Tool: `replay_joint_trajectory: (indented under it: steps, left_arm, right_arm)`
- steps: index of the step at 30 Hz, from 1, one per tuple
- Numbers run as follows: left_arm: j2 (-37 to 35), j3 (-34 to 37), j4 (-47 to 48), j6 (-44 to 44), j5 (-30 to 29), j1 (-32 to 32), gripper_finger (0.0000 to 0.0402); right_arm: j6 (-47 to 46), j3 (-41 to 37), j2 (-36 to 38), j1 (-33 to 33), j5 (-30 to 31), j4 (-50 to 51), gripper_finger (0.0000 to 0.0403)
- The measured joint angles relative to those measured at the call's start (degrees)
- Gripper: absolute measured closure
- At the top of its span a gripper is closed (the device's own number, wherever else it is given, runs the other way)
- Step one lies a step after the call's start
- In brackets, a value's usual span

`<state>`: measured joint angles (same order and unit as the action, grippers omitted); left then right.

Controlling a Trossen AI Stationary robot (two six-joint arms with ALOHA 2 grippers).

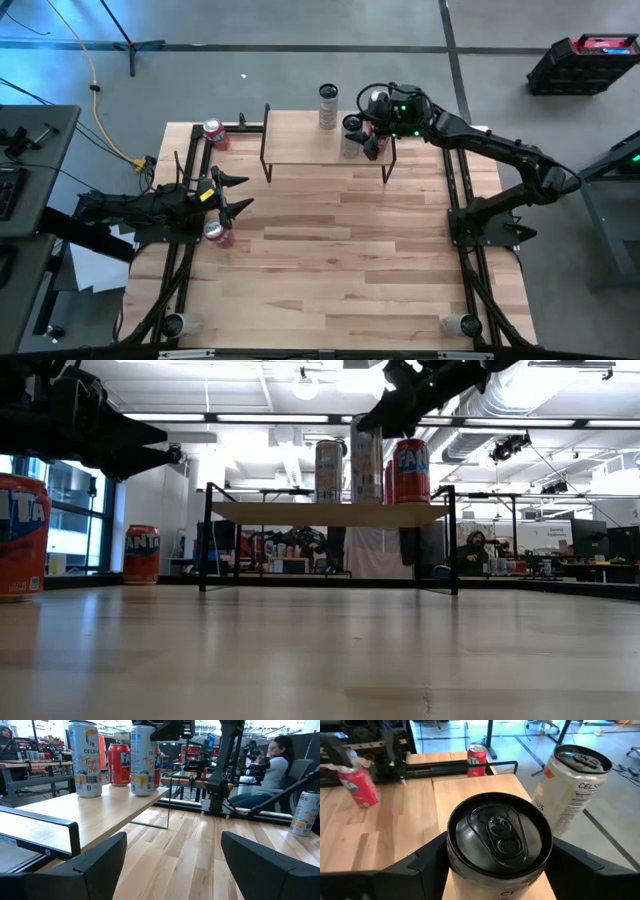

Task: Place canned beverage on shelf
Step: Adjust the bottom white soda can on the shelf

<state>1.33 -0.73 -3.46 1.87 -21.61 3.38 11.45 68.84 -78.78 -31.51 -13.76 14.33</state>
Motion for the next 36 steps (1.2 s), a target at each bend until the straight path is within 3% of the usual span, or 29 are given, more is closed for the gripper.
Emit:
replay_joint_trajectory:
  steps: [29,36]
  left_arm:
    - [-0.01,0.00,0.00,0.00,0.00,0.00,0.0088]
    - [-0.01,0.00,0.00,0.00,0.00,0.00,0.0088]
  right_arm:
    - [-0.83,-0.35,-0.42,-0.01,2.80,-1.02,0.0138]
    - [-1.35,-0.32,-0.31,0.01,2.63,-1.83,0.0102]
